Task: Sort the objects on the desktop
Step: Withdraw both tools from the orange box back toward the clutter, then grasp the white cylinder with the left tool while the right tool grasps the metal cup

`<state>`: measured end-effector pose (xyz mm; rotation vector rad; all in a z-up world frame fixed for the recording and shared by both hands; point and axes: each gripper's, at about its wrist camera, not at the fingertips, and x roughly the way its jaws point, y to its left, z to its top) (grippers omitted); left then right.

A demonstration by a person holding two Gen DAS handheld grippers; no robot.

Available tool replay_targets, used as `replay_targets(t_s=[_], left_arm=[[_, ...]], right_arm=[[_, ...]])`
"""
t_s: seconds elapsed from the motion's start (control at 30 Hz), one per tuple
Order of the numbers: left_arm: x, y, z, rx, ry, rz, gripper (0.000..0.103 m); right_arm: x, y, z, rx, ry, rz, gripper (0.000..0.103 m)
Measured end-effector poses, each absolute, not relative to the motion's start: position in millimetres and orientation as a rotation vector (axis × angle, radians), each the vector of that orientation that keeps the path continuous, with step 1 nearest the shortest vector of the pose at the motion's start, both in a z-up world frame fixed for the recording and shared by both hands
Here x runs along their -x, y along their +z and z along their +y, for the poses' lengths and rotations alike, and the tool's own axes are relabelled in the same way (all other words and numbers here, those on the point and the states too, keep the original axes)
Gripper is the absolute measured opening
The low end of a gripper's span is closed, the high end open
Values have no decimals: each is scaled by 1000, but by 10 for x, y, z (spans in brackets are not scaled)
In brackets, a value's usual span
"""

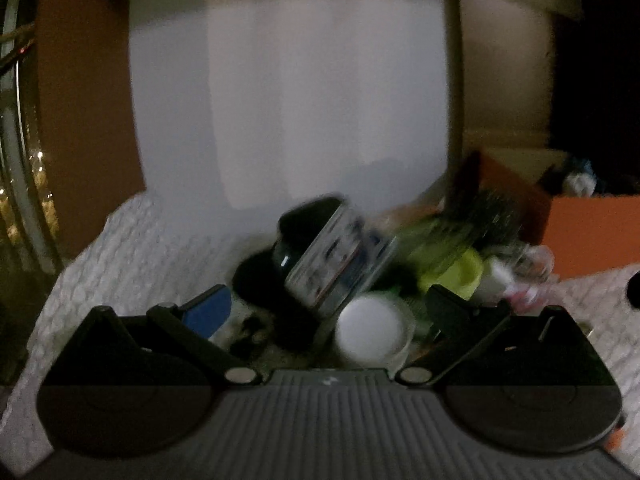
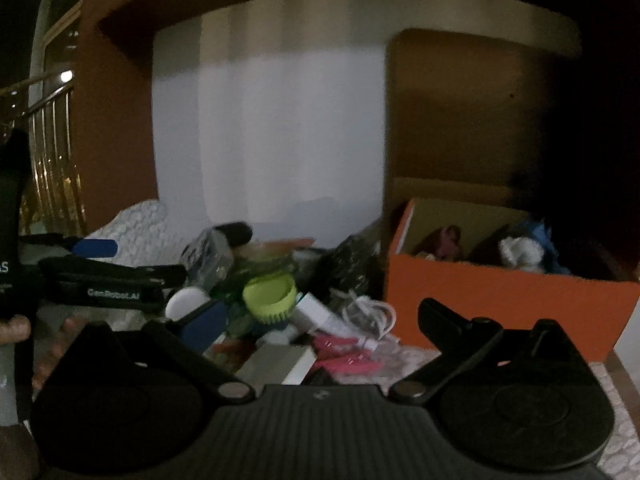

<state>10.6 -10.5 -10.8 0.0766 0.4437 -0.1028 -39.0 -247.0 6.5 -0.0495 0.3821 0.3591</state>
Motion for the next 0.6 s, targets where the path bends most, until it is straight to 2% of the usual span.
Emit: replay_targets(t_s=[0.23, 0.6], left_arm=[[-113, -401, 25, -63, -124, 527, 103], [-319, -525, -321, -153, -186, 531, 103]], right_arm=[[388, -154, -2470, 74, 329, 419, 103], [176, -404, -2805, 72, 234, 476, 103]])
